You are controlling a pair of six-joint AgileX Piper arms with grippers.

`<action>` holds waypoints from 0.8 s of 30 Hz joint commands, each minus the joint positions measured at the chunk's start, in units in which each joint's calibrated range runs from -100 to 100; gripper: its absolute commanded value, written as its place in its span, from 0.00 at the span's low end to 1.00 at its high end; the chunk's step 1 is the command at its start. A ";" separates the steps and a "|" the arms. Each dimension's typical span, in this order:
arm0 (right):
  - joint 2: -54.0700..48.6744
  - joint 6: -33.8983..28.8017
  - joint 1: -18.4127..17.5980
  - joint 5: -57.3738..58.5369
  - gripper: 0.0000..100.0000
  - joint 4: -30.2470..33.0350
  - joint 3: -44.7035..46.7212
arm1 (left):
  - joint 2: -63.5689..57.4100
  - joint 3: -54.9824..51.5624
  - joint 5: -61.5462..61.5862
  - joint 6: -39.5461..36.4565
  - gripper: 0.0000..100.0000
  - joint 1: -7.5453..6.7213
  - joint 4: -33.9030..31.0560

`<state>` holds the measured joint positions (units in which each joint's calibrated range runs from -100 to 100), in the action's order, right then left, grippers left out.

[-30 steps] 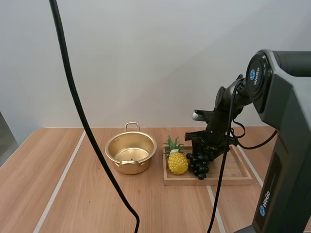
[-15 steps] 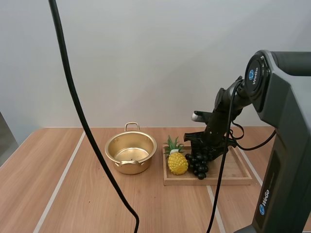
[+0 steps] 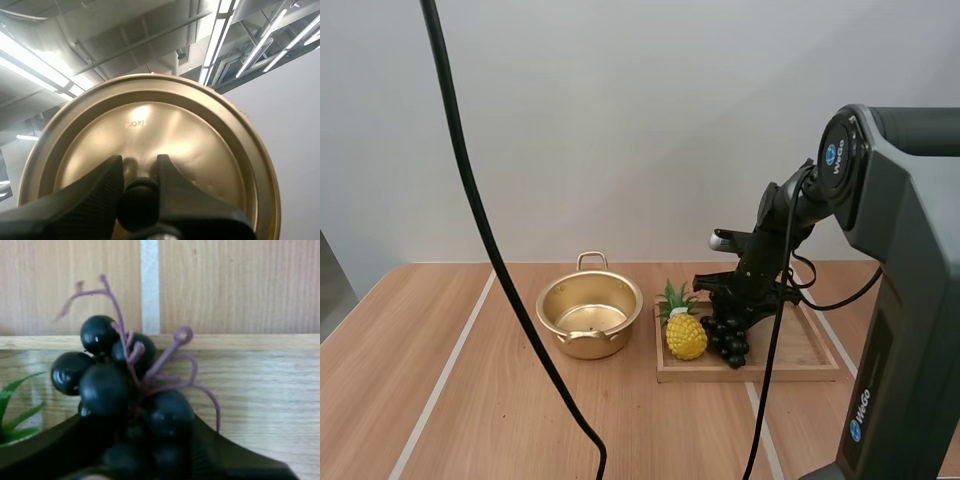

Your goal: Open the pot, put the grape inside, and close it

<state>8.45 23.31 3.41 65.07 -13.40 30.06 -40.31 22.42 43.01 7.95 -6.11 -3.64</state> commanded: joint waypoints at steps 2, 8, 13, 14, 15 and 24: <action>-0.89 0.89 0.13 1.71 0.00 1.51 0.36 | -0.35 0.28 -1.18 -0.36 0.00 0.05 -0.87; -6.06 1.56 0.13 1.71 0.00 1.51 0.36 | -0.35 0.28 -1.18 -0.36 0.00 0.05 -1.28; -13.28 1.63 0.13 5.06 0.00 1.51 0.36 | -0.35 0.28 -1.18 -0.36 0.00 0.05 -1.35; -14.73 1.63 0.13 5.77 0.00 1.66 0.36 | -0.35 0.28 -1.18 -0.36 0.00 0.05 -1.35; -16.14 1.63 0.13 6.24 0.00 1.66 0.36 | -0.35 0.28 -1.18 -0.36 0.00 0.05 -1.35; -28.73 4.76 0.13 7.28 0.00 1.21 0.36 | -0.35 0.28 -1.18 -0.36 0.00 0.05 -1.35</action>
<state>-16.55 25.92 3.41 71.80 -12.20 30.21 -40.31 22.42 43.01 7.95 -6.11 -4.40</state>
